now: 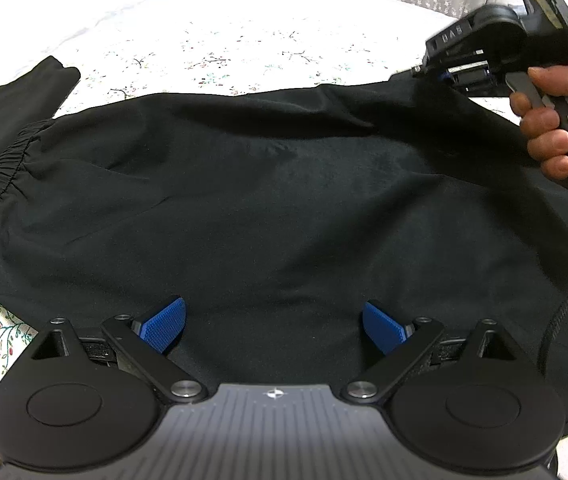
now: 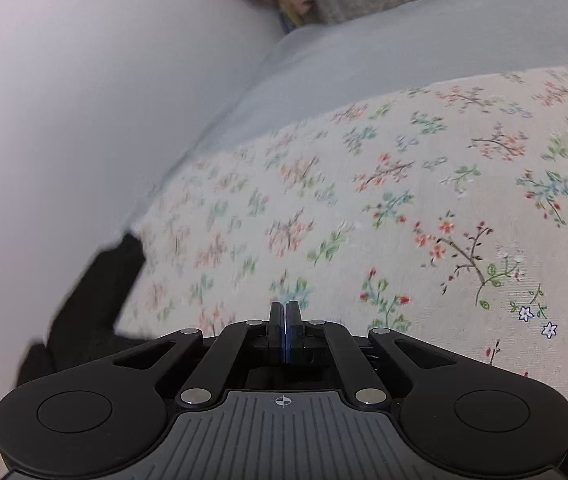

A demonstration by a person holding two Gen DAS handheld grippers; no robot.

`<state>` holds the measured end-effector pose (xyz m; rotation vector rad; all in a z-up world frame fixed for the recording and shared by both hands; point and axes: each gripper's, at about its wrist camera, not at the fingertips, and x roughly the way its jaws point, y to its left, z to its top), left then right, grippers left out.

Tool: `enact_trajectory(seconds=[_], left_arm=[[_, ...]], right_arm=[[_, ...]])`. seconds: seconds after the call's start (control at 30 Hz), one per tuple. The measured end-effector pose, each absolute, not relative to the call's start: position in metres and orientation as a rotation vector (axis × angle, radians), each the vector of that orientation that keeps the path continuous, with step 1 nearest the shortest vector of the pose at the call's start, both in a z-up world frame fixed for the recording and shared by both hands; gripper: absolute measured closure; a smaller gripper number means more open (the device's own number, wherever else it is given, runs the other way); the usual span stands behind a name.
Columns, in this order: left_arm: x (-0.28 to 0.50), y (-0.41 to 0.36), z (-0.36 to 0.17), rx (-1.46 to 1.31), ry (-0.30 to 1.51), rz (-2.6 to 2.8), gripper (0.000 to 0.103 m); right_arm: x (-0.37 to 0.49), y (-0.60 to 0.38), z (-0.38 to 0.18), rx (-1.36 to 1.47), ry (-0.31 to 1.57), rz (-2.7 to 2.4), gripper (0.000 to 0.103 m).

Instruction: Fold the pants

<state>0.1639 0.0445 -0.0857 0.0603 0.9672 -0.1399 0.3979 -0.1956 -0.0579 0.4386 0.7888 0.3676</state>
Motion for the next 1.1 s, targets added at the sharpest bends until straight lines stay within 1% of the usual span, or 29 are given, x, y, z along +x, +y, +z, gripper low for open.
enact_trajectory(seconds=[0.03,0.1,0.13,0.2,0.23,0.27,0.3,0.33,0.4,0.43,0.47,0.57,0.63,0.67,0.7,0.73,0.8,0.93,1.0,1.1], left_arm=[[0.164,0.045,-0.085,0.061,0.968,-0.142,0.000],[0.164,0.045,-0.085,0.059,0.969,-0.144,0.000],[0.165,0.045,-0.085,0.059,0.970,-0.144,0.000],[0.165,0.045,-0.085,0.059,0.971,-0.144,0.000],[0.165,0.045,-0.085,0.059,0.970,-0.144,0.000],[0.165,0.044,-0.085,0.058,0.970,-0.143,0.000],[0.165,0.044,-0.085,0.059,0.970,-0.143,0.000],[0.165,0.044,-0.085,0.058,0.970,-0.142,0.000],[0.166,0.044,-0.085,0.058,0.971,-0.143,0.000],[0.166,0.045,-0.085,0.057,0.972,-0.143,0.000],[0.166,0.044,-0.085,0.056,0.972,-0.143,0.000],[0.166,0.044,-0.085,0.056,0.972,-0.144,0.000],[0.167,0.043,-0.085,0.056,0.972,-0.141,0.000],[0.167,0.043,-0.085,0.056,0.972,-0.139,0.000],[0.167,0.042,-0.085,0.056,0.972,-0.136,0.001],[0.167,0.043,-0.084,0.053,0.970,-0.133,0.002],[0.166,0.045,-0.083,0.052,0.961,-0.130,0.007],[0.168,0.053,-0.083,0.034,0.962,-0.121,0.008],[0.168,0.055,-0.083,0.035,0.966,-0.118,0.008],[0.169,0.061,-0.081,0.021,0.974,-0.123,0.008]], right_arm=[[0.400,-0.196,-0.061,0.428,0.812,0.352,0.096],[0.401,-0.202,-0.065,0.439,0.845,0.358,0.094],[0.399,-0.206,-0.066,0.452,0.846,0.363,0.091],[0.392,-0.210,-0.065,0.489,0.828,0.404,0.082],[0.390,-0.212,-0.065,0.512,0.826,0.427,0.069],[0.388,-0.211,-0.065,0.528,0.828,0.453,0.054],[0.386,-0.209,-0.066,0.526,0.836,0.467,0.050],[0.383,-0.205,-0.067,0.495,0.848,0.459,0.050],[0.377,-0.195,-0.068,0.421,0.853,0.444,0.057],[0.376,-0.194,-0.069,0.423,0.855,0.448,0.069],[0.375,-0.195,-0.070,0.462,0.848,0.456,0.071],[0.373,-0.209,-0.068,0.657,0.803,0.520,0.071],[0.374,-0.207,-0.066,0.654,0.806,0.511,0.073],[0.377,-0.204,-0.067,0.620,0.826,0.465,0.089],[0.379,-0.202,-0.069,0.593,0.846,0.417,0.098],[0.381,-0.201,-0.071,0.586,0.851,0.395,0.100],[0.376,-0.202,-0.067,0.580,0.801,0.360,0.101],[0.366,-0.194,-0.051,0.489,0.674,0.313,0.102],[0.371,-0.184,-0.052,0.400,0.671,0.274,0.102],[0.388,-0.173,-0.070,0.298,0.726,0.220,0.102]])
